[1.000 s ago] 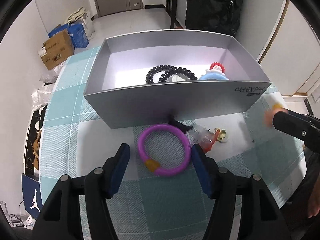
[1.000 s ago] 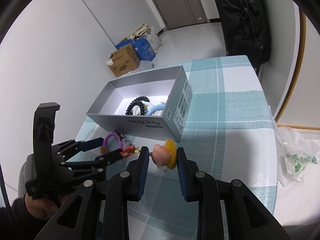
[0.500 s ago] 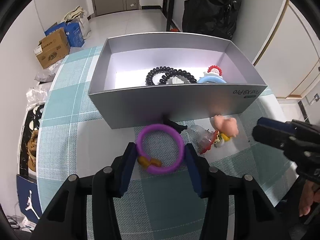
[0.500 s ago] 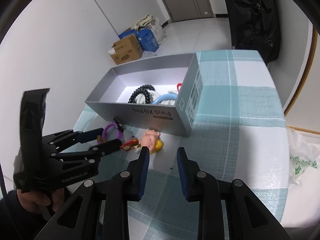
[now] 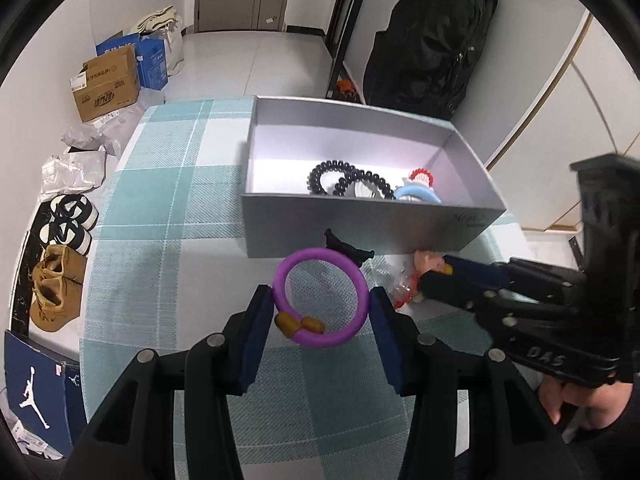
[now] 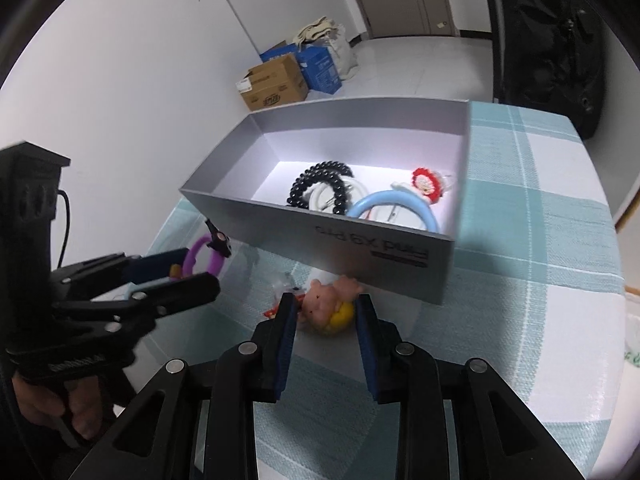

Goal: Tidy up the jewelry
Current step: 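Grasp the purple ring with the left tool, then carry the purple ring into the box with the left tool while the right tool drops the pig there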

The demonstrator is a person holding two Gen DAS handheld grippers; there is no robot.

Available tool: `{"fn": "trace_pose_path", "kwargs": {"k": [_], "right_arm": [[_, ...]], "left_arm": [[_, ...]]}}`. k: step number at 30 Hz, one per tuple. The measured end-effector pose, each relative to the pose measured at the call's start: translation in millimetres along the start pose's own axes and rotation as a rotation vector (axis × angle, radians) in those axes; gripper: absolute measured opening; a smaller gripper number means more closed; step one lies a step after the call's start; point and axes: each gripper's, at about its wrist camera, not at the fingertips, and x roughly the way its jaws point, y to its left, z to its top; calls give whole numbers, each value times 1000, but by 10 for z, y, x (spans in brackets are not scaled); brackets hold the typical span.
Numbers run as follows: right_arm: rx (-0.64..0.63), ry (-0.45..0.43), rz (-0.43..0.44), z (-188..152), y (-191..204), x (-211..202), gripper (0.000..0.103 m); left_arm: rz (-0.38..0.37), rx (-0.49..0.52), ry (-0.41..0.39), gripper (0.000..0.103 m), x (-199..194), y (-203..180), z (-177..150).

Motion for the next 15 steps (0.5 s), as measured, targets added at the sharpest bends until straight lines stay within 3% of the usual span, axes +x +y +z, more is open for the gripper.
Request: {"fn": "trace_pose_path", "kwargs": {"k": [9, 15], "right_arm": [[84, -15, 83, -14, -124, -98, 28], [66, -100, 131, 12, -80, -406, 28]], "left_arm": [[-101, -34, -77, 43, -214, 13, 59], [-154, -56, -144, 43, -359, 31, 148]]}}
